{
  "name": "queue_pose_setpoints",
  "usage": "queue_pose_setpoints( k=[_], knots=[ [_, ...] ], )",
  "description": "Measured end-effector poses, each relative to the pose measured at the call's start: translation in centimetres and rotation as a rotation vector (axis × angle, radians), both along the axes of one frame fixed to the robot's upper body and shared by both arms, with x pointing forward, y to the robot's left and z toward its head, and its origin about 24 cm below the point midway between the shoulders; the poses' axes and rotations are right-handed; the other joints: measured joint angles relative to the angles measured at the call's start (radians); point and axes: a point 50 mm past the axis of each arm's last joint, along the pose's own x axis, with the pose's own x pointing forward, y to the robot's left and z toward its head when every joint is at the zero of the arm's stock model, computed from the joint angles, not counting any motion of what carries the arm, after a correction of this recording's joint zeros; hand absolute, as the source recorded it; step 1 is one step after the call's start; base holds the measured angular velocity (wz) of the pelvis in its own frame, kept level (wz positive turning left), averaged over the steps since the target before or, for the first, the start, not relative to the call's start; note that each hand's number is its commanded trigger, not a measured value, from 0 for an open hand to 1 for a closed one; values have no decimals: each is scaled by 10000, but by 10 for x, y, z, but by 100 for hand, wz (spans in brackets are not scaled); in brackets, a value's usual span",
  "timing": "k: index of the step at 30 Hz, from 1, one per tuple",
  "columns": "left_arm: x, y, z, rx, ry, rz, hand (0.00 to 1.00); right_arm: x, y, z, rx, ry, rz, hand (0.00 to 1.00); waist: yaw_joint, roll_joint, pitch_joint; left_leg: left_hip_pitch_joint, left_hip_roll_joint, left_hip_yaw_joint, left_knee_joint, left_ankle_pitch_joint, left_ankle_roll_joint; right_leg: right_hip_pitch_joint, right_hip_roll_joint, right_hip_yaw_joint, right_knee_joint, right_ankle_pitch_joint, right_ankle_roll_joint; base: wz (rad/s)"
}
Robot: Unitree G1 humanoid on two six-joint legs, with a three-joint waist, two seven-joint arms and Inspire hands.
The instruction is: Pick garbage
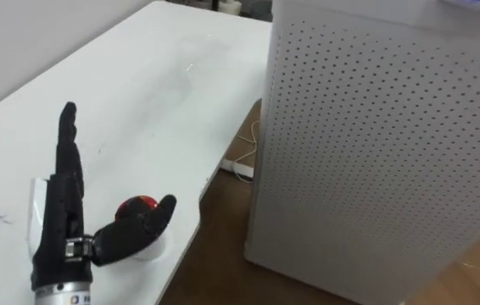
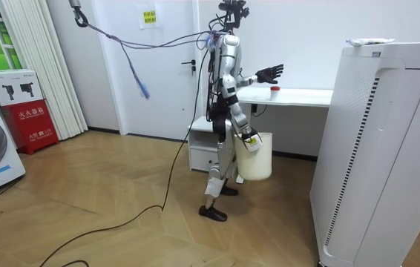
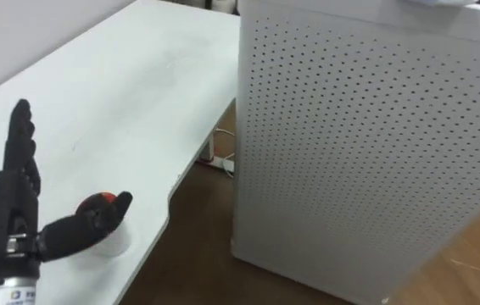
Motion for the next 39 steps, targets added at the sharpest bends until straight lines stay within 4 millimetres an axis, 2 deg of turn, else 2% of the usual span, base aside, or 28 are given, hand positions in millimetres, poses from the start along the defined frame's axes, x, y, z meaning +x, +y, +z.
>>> queue_pose_setpoints(
  k=[4,6,13,30,39],
  knots=[
    [-5,0,-6,33,314,-44,0,-6,2,-2,108,246,112,100,-101,-57,-14,162,80,11,-43,36,-61,136,104,-29,-10,43,-70,-3],
    [-5,1,-8,76,447,-87,0,-8,3,-3,113,302,230,100,-124,-113,-49,168,107,14,-53,50,-83,139,132,-39,-1,54,-88,0],
    [-6,1,-10,121,593,-178,0,-9,4,-3,159,341,374,100,-163,-230,4,173,165,72,12,58,-97,133,170,-38,2,100,-161,-2],
    [-7,2,-15,126,832,-224,0,-7,6,-3,211,293,451,100,-215,-254,0,204,173,104,-28,56,-99,123,171,-42,3,101,-162,0],
    [-12,5,-34,120,1629,45,0,-8,6,-3,211,294,447,100,-223,-280,-18,219,180,115,-19,56,-99,130,169,-57,11,101,-162,0]
  ],
)
